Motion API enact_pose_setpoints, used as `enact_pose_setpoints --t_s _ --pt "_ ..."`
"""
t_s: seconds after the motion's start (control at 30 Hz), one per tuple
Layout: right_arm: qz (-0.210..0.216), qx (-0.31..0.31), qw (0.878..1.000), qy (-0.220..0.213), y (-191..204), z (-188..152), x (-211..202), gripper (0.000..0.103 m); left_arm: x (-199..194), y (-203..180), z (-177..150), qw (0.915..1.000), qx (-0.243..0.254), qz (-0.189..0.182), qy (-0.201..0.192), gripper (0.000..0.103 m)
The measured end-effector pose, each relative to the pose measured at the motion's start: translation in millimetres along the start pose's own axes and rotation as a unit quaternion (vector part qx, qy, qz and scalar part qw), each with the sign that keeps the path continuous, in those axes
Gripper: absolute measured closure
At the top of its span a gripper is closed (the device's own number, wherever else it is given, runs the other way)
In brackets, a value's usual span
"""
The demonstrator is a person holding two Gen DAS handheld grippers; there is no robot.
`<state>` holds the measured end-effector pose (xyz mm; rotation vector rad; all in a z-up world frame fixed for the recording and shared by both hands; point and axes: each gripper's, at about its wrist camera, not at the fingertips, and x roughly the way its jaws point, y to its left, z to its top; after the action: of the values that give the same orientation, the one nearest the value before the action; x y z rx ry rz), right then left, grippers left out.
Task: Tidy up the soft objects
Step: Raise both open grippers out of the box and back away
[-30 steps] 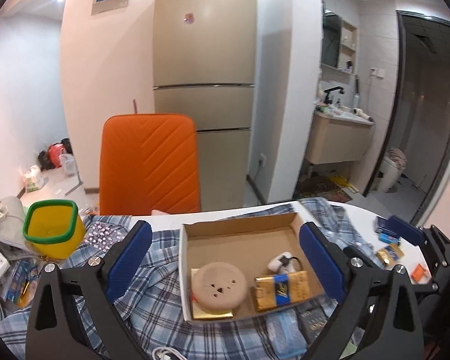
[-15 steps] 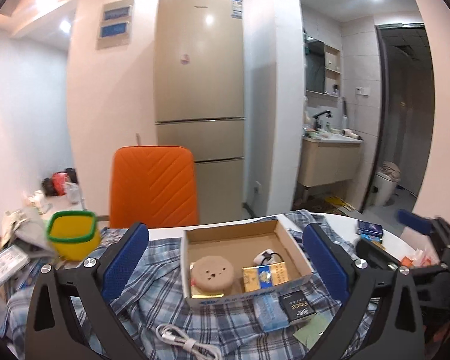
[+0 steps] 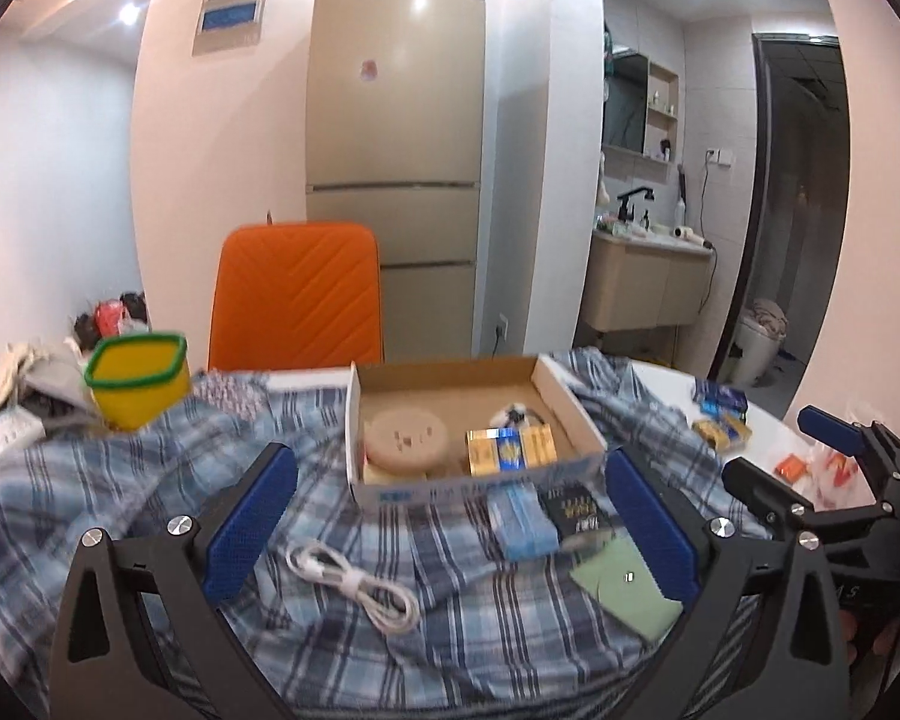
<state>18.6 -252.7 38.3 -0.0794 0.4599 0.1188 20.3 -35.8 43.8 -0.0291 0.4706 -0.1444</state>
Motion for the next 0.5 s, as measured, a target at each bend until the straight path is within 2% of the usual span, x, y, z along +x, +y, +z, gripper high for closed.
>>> enact_pose_setpoints --t_s 0.3,0.5 --pt "0.013 -0.009 0.998 0.055 -1.6 -34.3 9.5 0.0 16.0 -5.0 -45.9 0.9982 -0.002 0.006 0.059 0.001" --pt "0.032 -0.025 0.996 0.082 4.7 -49.7 17.7 0.0 19.5 -1.4 -57.3 0.9972 -0.015 0.002 0.074 0.001"
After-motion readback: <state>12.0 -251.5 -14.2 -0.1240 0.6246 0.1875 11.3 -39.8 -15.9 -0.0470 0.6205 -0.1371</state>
